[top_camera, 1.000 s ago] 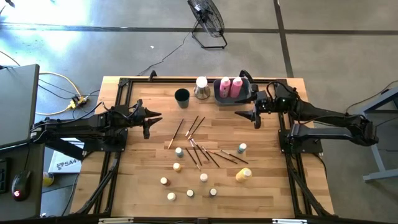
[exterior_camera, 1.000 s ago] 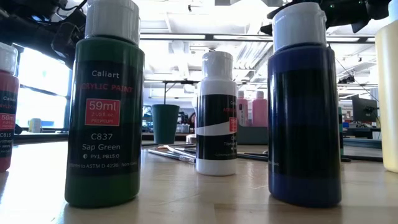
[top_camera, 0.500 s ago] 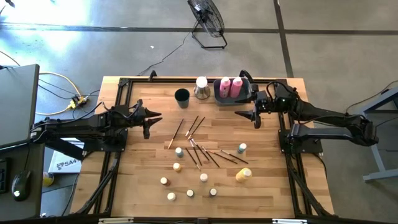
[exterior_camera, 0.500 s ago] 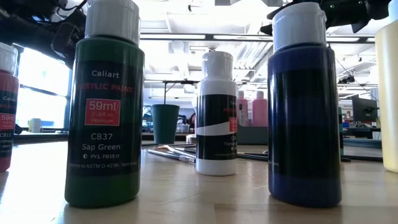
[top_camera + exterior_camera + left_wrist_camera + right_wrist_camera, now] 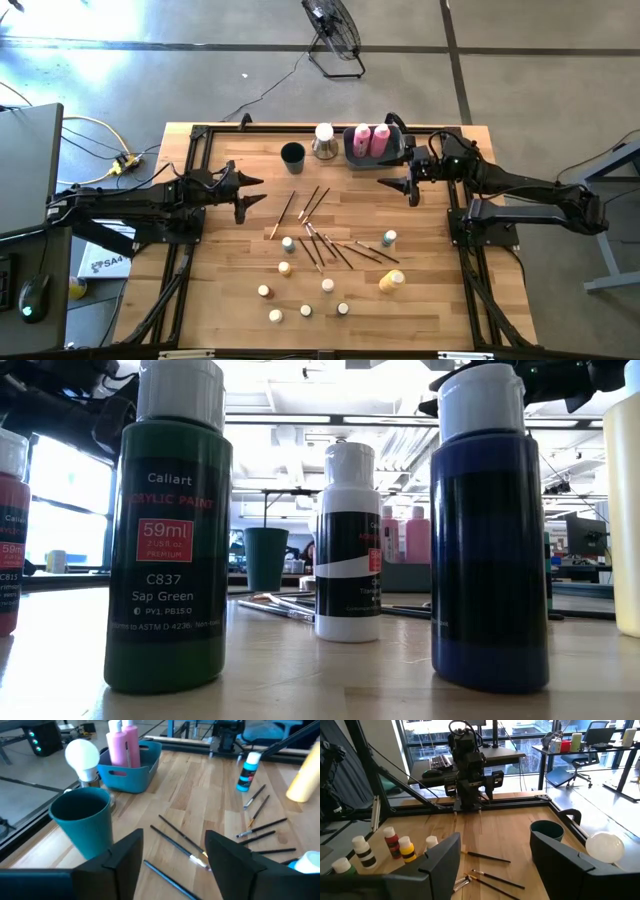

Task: Pick & Place Paint Supplies
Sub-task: Put the large yellow paint bottle into the blue bin

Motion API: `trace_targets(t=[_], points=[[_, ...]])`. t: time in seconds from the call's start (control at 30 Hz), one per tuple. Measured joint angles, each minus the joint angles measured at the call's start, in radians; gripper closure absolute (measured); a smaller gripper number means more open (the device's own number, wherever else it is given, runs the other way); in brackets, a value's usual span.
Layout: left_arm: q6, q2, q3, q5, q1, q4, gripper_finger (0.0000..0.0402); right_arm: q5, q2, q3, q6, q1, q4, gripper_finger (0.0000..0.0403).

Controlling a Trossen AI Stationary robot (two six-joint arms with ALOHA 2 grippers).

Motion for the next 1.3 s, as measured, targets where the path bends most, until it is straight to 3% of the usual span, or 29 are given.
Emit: trace_targets(t=[0.73,1.03,1.3], points=[[-0.003,-0.001,0.000,0.003,0.000,-0.002,0.0176,0.000,0.001,0.000,0.007,0.000,-0.021,0.0170],[-0.003,0.000,0.000,0.002,0.000,-0.006,0.0176,-0.005,0.001,0.000,0.131,0.000,-0.029,0.0170],[-0.003,0.000,0.000,0.002,0.000,-0.005,0.0176,-0.008,0.001,0.000,0.132,0.000,-0.025,0.0170]])
